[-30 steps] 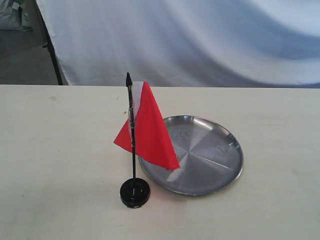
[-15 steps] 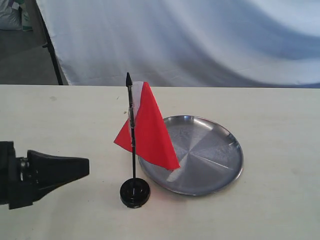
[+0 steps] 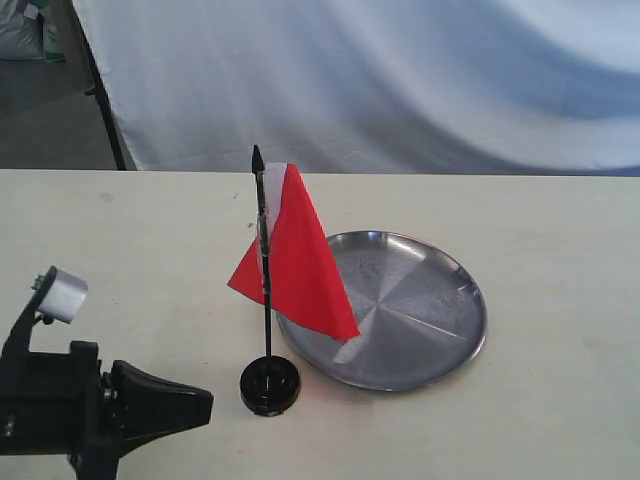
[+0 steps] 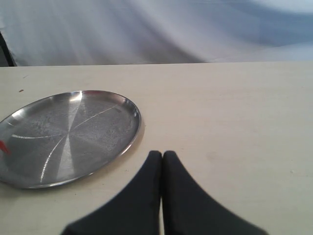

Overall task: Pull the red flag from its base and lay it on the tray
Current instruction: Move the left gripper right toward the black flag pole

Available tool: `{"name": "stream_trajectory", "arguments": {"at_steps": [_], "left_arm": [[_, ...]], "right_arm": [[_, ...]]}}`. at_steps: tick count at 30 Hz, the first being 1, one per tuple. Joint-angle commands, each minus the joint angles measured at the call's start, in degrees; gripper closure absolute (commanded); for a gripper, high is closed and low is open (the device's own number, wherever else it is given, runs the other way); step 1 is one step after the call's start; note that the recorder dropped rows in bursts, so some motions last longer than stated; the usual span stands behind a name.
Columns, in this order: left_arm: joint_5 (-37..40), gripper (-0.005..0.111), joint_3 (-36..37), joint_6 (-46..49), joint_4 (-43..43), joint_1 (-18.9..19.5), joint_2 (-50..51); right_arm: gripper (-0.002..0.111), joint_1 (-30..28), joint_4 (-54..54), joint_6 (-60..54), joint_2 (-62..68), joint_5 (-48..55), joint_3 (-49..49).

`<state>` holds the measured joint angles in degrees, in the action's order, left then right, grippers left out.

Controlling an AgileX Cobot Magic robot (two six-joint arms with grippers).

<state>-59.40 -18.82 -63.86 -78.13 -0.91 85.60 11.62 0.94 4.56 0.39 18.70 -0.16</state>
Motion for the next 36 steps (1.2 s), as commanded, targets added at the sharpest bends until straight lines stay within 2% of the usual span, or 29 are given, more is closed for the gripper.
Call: {"name": "stream_trajectory", "arguments": {"at_steps": [1,7,9,16,19,24,28,36], "left_arm": [[-0.61,0.107,0.35,4.0,4.83,-3.26,3.16],[-0.48,0.106,0.35,9.96,13.58,-5.17,7.57],[-0.48,0.102,0.35,10.81,15.54,-5.17,8.9],[-0.59,0.067,0.35,15.48,17.09,-5.17,11.24],[-0.93,0.057,0.13,22.36,17.25,-5.17,11.24],[-3.81,0.057,-0.73,36.82,16.97,-5.17,11.24],[-8.27,0.057,-1.08,43.58,17.52,-5.17,11.24],[-7.27,0.057,-5.23,42.67,18.97,-5.17,11.24]], "right_arm": [[0.108,-0.02,0.51,-0.09,-0.39,-0.32,0.16],[0.108,-0.02,0.51,-0.09,-0.39,-0.32,0.16],[0.108,-0.02,0.51,-0.09,-0.39,-0.32,0.16],[0.108,-0.02,0.51,-0.09,-0.39,-0.32,0.16],[0.108,-0.02,0.51,-0.09,-0.39,-0.32,0.16],[0.108,-0.02,0.51,-0.09,-0.39,-0.32,0.16],[0.108,-0.02,0.51,-0.09,-0.39,-0.32,0.16],[0.108,-0.02,0.51,-0.09,-0.39,-0.32,0.16]]}}
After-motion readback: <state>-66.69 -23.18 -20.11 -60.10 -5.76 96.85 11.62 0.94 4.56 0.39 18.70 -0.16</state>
